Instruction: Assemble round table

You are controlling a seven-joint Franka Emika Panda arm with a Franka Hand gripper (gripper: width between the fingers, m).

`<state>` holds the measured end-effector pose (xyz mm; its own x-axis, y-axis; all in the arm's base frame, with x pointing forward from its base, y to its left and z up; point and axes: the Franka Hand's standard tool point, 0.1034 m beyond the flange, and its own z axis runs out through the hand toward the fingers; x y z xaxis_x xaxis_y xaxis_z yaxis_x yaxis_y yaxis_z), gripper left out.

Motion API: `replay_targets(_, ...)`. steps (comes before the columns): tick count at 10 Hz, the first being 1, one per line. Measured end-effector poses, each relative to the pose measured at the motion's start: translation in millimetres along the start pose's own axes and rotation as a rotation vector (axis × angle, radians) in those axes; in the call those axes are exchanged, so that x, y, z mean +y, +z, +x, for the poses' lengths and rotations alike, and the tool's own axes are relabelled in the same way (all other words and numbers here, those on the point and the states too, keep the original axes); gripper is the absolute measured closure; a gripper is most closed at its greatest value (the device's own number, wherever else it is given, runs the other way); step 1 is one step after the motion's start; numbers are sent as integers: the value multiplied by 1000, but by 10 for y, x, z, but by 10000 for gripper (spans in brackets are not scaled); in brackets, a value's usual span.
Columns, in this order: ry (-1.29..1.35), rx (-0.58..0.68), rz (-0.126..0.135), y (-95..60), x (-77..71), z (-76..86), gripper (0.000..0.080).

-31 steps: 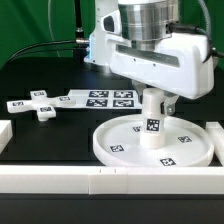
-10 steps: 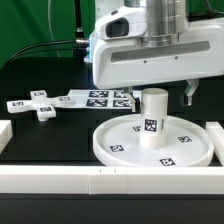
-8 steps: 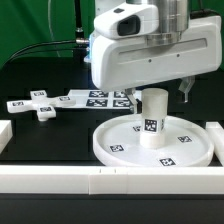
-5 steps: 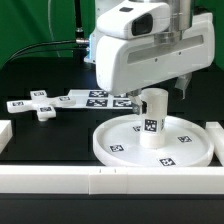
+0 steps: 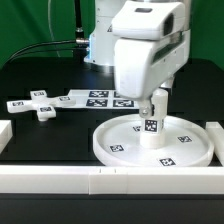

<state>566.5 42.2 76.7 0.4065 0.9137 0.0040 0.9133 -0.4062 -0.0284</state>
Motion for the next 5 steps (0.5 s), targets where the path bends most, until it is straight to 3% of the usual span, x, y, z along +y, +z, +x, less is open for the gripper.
replay_targets(5, -266, -15, -4, 8, 4, -26, 150)
